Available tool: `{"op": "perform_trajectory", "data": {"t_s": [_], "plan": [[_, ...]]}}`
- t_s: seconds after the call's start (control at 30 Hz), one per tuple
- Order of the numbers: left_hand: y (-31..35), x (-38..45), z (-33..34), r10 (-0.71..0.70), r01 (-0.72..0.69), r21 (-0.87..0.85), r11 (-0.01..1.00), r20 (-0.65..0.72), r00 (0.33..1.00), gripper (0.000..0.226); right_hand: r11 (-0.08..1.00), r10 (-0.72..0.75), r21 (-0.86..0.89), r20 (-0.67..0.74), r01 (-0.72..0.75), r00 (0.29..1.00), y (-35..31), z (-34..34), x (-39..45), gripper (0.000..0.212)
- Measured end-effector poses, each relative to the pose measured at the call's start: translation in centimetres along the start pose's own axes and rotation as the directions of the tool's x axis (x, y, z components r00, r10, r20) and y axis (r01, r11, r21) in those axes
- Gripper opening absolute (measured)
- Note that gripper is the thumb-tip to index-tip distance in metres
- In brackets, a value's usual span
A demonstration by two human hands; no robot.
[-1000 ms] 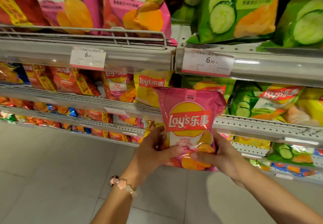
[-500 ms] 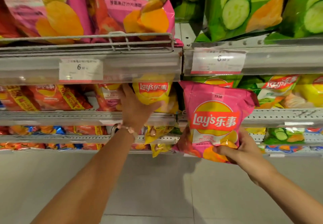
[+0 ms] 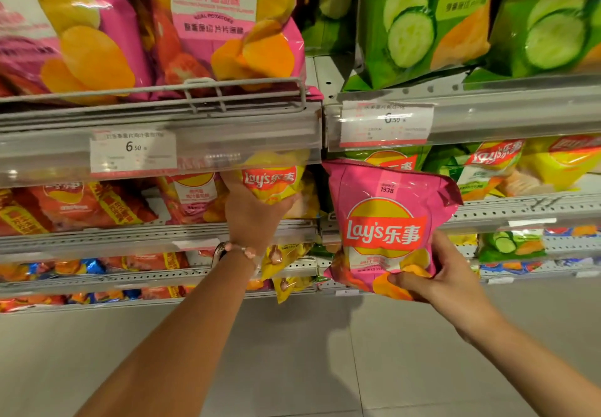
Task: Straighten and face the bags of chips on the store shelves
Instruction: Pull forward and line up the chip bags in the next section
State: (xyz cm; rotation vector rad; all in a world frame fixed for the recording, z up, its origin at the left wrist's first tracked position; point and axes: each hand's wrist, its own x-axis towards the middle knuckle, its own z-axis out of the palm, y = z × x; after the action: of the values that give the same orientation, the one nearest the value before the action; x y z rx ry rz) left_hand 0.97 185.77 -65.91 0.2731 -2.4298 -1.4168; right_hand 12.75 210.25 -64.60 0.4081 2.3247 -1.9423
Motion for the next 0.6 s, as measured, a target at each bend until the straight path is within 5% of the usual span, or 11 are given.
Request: {"op": "perform_trajectory", "data": {"t_s": [0.17,0.6], "plan": [[-0.4,-1.9,-0.5,0.021,-0.026,-0.111,0.994,-0.046,0.999,0.123,1.000,-0.013,0.017,-0.054,0.014,0.998,0.0,0.1,0.0,0.063],[-0.5,-4.2,-1.6,0.055,-0.062,-0.223,0.973,-0.039,0.998,0.117,1.000,-0.014,0.026,-0.074,0.016,0.997,0.2,0.3,0.2,0.062]]}}
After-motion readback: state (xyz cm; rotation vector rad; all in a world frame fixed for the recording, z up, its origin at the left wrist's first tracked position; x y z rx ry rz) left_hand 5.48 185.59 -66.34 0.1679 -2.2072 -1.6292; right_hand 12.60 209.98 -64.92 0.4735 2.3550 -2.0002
